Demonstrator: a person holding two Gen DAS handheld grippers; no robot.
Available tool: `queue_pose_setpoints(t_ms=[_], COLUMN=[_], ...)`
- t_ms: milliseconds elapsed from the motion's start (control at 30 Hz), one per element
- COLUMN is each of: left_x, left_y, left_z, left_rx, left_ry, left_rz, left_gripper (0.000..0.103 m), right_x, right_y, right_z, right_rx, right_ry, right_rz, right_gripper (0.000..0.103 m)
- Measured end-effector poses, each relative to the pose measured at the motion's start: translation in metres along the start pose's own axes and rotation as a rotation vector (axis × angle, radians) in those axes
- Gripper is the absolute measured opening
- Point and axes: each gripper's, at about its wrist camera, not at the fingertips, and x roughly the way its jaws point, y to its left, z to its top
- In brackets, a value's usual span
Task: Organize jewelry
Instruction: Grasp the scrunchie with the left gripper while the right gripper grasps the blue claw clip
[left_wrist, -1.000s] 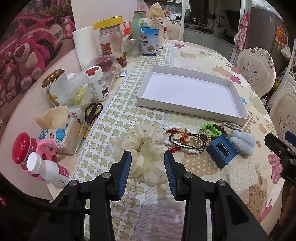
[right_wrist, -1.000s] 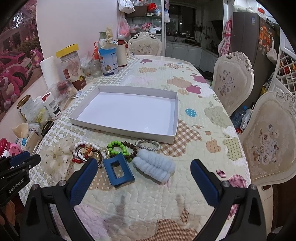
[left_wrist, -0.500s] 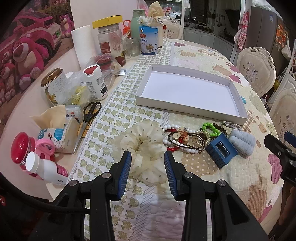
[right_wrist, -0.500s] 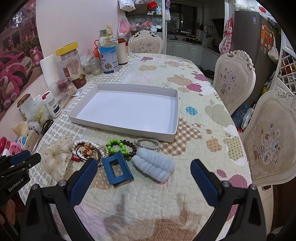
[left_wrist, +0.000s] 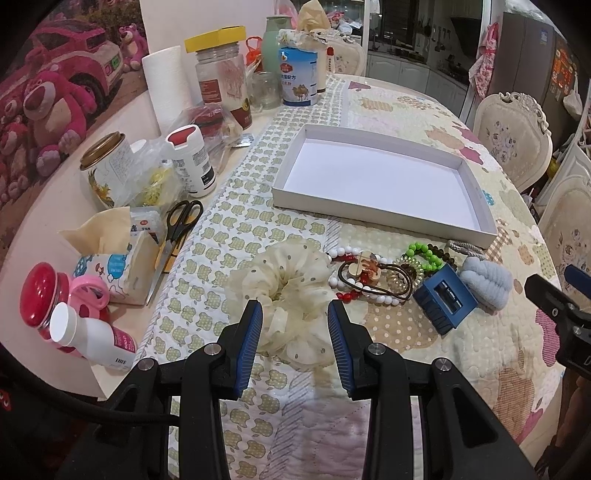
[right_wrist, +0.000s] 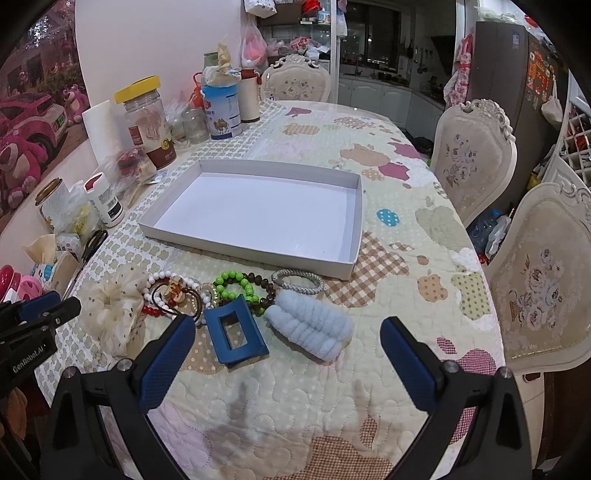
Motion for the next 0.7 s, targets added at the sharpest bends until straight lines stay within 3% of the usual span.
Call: queue_pose_setpoints(t_ms=[333,700], left_x=[0.004,0.030], left_y=[0.035,0.049], left_z=[0.002,0.004], left_rx=[-0.058,-0.131], left_ry=[0.029,0.137], left_rz=[-0.038,-0.234], left_gripper=[0.027,0.028], right_x=[0.020,0.055], right_y=[0.001,0.022], right_z=[-0.014,-0.018], right_rx=[-0.018,-0.118], right_ry=[0.056,0.116], right_rz=[0.118,0.168], right_gripper=[0.102,0.101])
